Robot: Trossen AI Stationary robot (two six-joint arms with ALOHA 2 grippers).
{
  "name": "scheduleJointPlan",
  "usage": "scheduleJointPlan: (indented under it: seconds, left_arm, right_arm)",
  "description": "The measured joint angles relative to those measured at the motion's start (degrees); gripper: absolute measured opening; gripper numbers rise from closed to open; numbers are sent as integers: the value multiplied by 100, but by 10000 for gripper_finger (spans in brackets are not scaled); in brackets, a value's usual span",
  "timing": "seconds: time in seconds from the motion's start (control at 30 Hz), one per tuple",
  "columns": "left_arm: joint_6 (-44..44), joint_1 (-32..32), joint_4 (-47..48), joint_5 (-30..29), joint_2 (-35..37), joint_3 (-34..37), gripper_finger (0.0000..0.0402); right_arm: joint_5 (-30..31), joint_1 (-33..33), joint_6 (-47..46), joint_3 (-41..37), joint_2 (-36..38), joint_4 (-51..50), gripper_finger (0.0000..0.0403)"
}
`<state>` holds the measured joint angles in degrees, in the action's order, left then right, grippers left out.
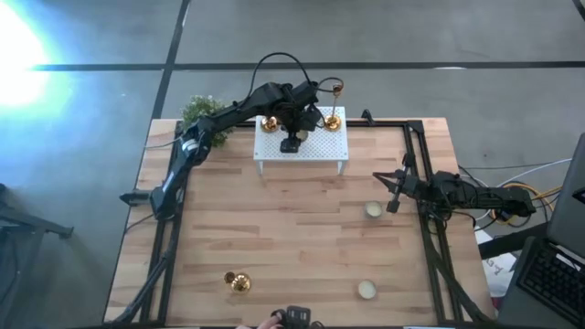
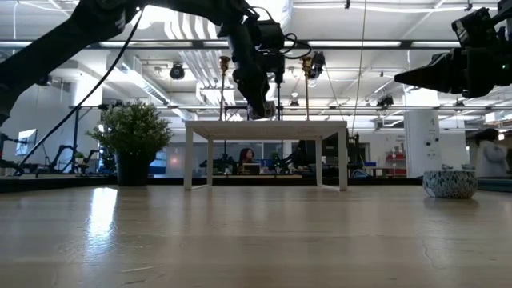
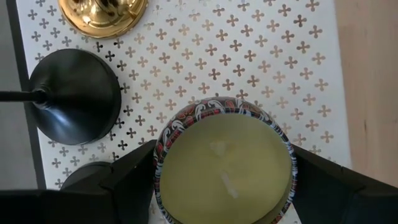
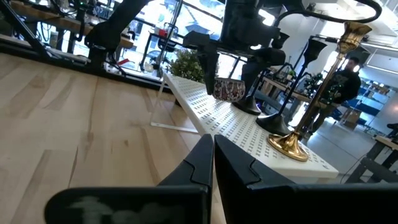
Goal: Pick & Place candle stick holders
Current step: Put the black scented candle on the shelf
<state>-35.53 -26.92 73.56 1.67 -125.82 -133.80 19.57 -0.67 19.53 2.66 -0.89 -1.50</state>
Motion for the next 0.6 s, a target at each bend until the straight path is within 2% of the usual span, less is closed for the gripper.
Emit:
scheduleJointPlan:
  seconds: [0.3, 0.6]
  left_arm:
    - [132, 0, -49, 0, 0, 0, 303]
    - [914, 50, -48, -1, 0, 2, 304]
  right_arm:
    - [0, 0, 0, 0, 0, 0, 8]
    - [0, 0, 0, 0, 0, 0, 8]
